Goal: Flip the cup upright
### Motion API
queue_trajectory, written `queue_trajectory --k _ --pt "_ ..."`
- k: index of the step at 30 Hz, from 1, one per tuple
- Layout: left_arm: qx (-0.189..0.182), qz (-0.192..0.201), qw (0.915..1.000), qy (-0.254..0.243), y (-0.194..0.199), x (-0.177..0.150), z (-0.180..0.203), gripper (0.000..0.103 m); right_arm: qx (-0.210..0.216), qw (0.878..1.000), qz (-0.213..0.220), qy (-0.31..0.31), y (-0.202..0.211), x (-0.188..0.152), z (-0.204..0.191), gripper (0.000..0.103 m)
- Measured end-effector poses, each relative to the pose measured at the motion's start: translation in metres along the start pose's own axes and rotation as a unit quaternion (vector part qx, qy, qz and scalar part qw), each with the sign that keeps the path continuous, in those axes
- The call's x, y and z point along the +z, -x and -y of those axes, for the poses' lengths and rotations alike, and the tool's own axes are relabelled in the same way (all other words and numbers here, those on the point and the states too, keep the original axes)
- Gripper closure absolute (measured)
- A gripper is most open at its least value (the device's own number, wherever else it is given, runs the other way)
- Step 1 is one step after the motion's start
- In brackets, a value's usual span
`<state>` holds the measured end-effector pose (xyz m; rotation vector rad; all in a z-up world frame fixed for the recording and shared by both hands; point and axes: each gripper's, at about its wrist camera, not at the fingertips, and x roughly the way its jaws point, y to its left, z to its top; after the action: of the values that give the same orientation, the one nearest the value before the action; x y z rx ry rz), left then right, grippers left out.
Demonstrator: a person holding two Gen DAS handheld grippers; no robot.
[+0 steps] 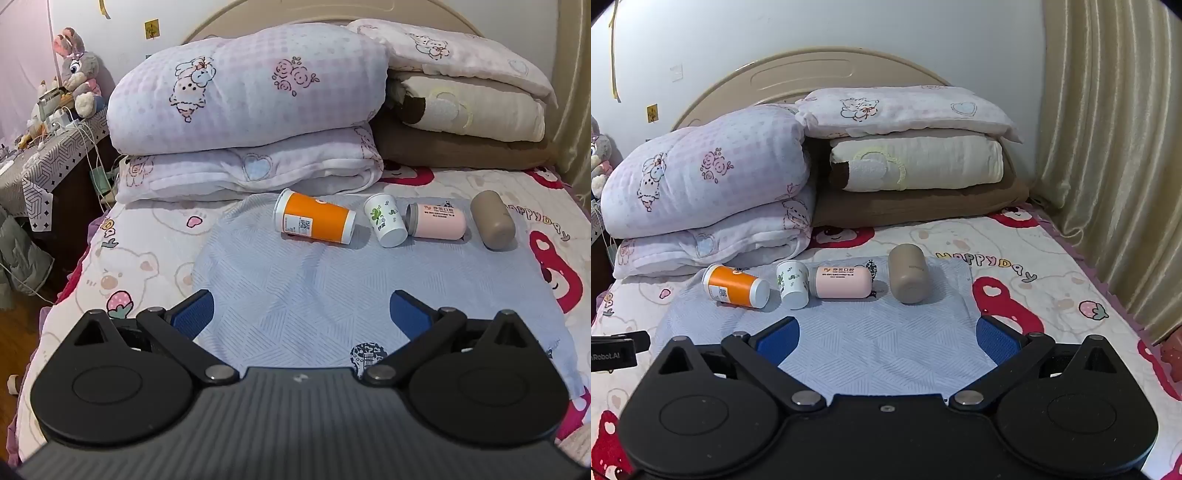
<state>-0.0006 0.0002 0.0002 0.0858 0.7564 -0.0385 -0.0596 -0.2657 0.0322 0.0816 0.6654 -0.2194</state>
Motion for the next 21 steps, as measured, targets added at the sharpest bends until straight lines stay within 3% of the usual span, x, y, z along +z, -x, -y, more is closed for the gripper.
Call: queue_trajectory --k 21 --pt "-0.015 -0.004 0.9999 0.005 -0.003 0.0018 -0.0039 0.0 -0.004 1.0 -0.001 0.0 -0.0017 0.0033 0.0071 0.0"
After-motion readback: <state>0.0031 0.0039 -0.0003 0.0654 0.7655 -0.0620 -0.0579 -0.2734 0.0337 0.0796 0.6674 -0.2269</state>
